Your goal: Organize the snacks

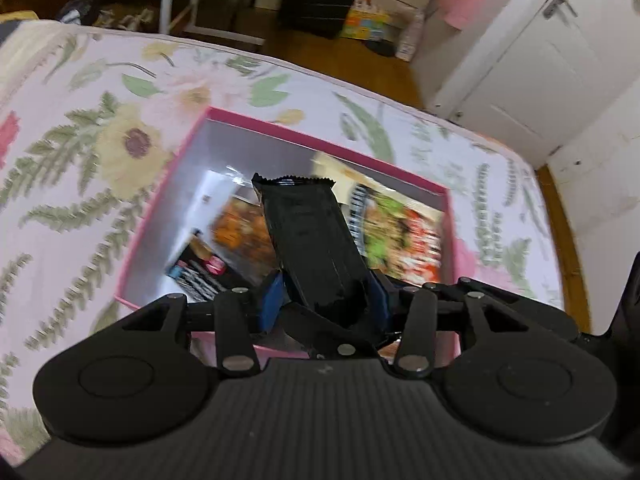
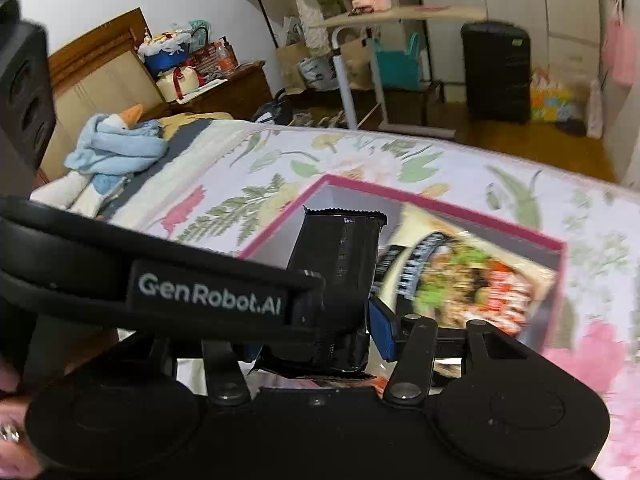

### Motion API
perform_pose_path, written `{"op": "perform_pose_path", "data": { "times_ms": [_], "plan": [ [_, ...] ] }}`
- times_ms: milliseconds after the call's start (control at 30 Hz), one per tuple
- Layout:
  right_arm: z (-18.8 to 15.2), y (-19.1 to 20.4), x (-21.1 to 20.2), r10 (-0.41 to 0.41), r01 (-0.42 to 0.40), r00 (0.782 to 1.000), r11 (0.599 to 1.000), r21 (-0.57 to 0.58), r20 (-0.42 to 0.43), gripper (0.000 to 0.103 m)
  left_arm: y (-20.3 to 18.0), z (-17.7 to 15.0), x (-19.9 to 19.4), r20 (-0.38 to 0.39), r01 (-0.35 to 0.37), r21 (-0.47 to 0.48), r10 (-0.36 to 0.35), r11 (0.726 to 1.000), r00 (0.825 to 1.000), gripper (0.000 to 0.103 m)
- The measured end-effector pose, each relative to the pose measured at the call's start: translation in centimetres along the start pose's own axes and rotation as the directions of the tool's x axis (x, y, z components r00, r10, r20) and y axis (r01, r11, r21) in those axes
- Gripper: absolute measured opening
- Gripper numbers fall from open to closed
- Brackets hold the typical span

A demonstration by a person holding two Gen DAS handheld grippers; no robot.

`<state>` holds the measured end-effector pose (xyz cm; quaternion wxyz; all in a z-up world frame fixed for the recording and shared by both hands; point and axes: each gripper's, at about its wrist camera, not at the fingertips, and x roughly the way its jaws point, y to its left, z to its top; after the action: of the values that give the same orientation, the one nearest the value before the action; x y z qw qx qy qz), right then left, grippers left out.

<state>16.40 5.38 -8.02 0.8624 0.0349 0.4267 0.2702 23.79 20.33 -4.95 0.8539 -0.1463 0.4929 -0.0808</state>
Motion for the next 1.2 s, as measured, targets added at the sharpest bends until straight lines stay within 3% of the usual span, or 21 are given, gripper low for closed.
{"op": "perform_pose_path", "data": {
  "times_ms": [100,200,333,400,833,1033,1200],
  "plan": [
    [0.2,-0.1,1.7,0.039,-0.039,0.999,0.998,0.054,0.0,0.058,0.4,0.3,0.8,0.011,-0.044,0.018,0.044,0.999,0.999,0.044],
    [0.0,-0.4,3.1,0.053,-0.052,0.999,0.995,0.085,-0.007,0.059,1.1,0.5,1.9,0.007,-0.058,0.02,0.058,0.998,0.998,0.051],
    [-0.9,-0.2,2.9,0.031,-0.032,0.999,0.997,0.067,0.018,0.067,0.7,0.1,2.3,0.043,-0.174,0.084,0.171,0.981,0.984,0.056],
    [-1.4,0.1,2.2,0.02,-0.021,0.999,0.999,0.042,0.026,0.073,1.2,-0.1,2.1,0.041,-0.161,0.077,0.158,0.984,0.987,0.056],
    [-4.8,-0.9,-7.7,-0.092,0.085,0.988,0.994,0.064,0.123,0.073,-1.5,-2.1,-2.2,0.079,-0.075,0.083,0.069,0.994,0.994,0.057],
    [-5.4,-2.0,-13.5,-0.215,0.203,0.961,0.975,0.087,0.171,0.073,-5.0,-4.0,-5.7,0.14,-0.074,0.149,0.053,0.986,0.989,0.057],
    [-6.7,-3.1,-17.9,-0.296,0.277,0.94,0.953,0.124,0.168,0.073,-6.8,-5.3,-8.0,0.135,-0.005,0.187,-0.021,0.982,0.991,0.058]
  ]
}}
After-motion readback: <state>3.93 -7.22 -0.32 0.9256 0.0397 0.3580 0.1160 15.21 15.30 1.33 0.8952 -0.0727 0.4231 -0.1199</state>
